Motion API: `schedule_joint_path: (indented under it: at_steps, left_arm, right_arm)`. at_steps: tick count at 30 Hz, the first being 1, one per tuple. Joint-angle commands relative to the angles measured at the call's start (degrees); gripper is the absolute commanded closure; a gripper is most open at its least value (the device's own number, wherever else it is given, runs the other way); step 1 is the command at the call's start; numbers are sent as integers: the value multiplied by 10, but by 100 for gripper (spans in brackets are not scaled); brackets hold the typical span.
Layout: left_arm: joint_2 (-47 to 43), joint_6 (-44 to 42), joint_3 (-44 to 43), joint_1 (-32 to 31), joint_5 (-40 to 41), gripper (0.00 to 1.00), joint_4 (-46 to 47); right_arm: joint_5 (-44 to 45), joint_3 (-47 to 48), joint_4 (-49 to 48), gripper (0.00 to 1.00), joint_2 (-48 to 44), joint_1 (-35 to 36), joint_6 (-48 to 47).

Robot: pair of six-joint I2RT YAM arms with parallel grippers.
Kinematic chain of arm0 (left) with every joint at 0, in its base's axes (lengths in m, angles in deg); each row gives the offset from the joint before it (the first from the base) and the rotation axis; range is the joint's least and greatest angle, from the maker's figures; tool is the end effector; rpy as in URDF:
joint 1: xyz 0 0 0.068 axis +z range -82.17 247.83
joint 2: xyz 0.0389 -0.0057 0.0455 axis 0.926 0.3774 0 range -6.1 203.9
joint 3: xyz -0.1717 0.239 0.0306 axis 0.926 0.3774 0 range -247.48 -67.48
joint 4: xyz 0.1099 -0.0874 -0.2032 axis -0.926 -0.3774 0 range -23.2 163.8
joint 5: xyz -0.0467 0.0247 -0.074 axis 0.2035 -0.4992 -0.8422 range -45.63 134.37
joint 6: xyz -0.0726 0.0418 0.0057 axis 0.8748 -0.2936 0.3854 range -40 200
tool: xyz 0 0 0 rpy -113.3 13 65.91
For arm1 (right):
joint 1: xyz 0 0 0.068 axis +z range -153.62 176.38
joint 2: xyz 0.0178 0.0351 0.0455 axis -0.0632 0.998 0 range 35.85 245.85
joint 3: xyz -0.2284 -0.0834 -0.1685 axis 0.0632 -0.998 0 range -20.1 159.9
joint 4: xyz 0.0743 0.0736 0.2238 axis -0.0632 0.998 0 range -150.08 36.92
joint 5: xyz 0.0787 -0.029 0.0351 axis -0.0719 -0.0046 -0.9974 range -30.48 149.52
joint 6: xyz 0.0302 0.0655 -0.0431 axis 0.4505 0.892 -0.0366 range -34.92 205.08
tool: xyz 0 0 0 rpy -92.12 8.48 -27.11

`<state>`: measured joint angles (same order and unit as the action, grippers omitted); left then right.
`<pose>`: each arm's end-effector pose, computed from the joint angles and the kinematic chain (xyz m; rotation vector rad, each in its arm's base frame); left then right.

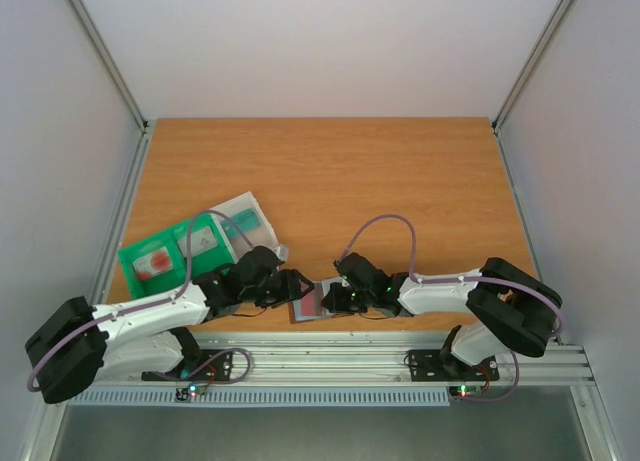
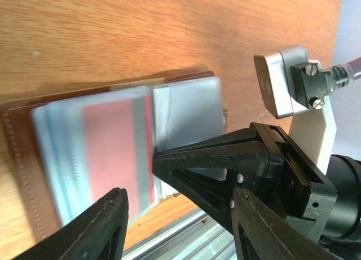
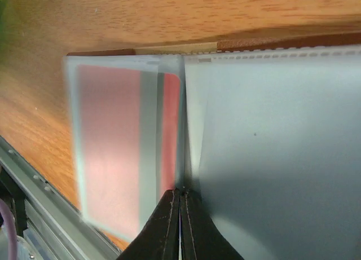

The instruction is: Take the credit cards out of the card holder

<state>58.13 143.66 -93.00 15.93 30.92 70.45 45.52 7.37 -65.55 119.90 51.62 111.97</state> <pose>0.1220 -0.1834 0.1784 -0.1331 2.6451 -1.1612 0.1324 0.2221 0.1280 -0.7615 2.5450 0.8611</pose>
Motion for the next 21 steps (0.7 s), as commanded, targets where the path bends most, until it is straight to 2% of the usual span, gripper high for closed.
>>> schedule_joint_path:
  at_steps: [1, 9, 21]
  left_arm:
    - [-33, -16, -17, -3, 52, 46, -57]
    - [-11, -24, -12, -3, 34, 33, -18]
    - [12, -21, 6, -3, 34, 27, 27]
  right_arm:
    - [12, 0, 5, 95, 26, 3, -6]
    - [16, -2, 1, 95, 28, 3, -3]
    - [17, -6, 0, 95, 26, 3, -3]
